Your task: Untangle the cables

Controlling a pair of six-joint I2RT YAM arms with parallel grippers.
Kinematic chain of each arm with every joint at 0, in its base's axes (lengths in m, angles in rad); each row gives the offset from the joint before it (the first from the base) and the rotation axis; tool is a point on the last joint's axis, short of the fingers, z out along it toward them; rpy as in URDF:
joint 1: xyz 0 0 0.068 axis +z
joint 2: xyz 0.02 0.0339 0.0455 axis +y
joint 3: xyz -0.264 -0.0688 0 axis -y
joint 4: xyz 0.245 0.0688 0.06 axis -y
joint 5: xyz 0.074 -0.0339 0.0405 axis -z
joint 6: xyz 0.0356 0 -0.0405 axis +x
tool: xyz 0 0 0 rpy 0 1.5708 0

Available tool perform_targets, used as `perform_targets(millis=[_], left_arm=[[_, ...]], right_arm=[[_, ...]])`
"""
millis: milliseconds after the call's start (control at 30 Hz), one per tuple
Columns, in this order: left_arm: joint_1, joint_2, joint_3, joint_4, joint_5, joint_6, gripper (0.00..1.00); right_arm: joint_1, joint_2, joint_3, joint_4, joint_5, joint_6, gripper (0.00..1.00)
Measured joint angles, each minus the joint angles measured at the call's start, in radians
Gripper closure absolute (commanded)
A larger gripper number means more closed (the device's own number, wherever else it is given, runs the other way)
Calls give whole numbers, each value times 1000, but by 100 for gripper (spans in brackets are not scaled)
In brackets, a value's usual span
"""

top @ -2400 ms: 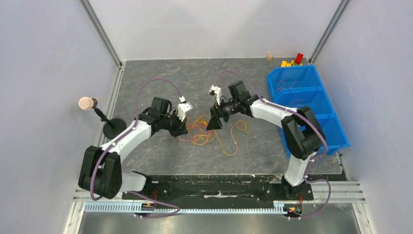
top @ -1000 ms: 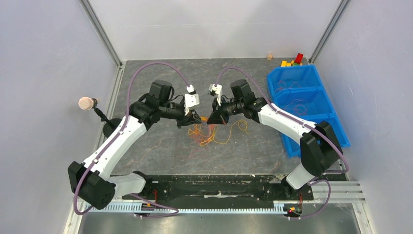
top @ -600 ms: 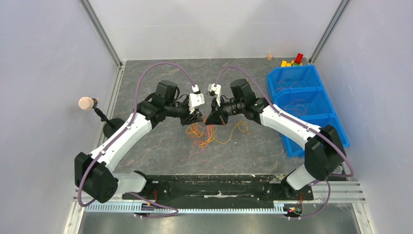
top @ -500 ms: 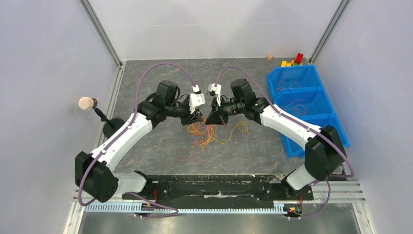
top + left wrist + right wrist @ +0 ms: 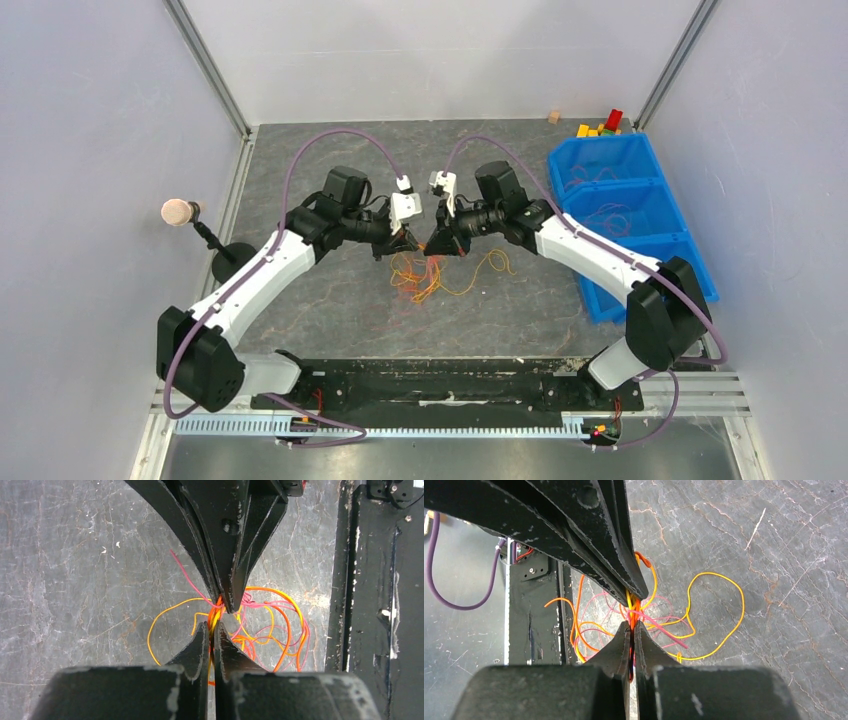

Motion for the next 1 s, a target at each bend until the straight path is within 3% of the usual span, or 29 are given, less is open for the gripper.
perform_targets(millis=[67,267,500,667,833,967,1000], left_arm=[[1,-3,0,10,4,-33,98],[8,-34,0,114,6,-247,98],[18,-63,15,167,-18,-447,98],[101,-62,23,179,-34,-587,98],[212,-62,139,238,-32,-702,98],[248,-61,252,267,2,-790,98],[249,-60,264,270,16,-804,98]], right_arm=[[-11,0,-1,-2,-5,-2,89],[-76,1,-69,31,-12,-40,87],[-134,38,-163,38,31,-100,97],[-185,40,-201,66,50,-185,89],[-239,97,-276,2,166,-278,100],[-246,137,-307,-28,208,-329,100],[-244,135,-306,-31,216,-343,95]])
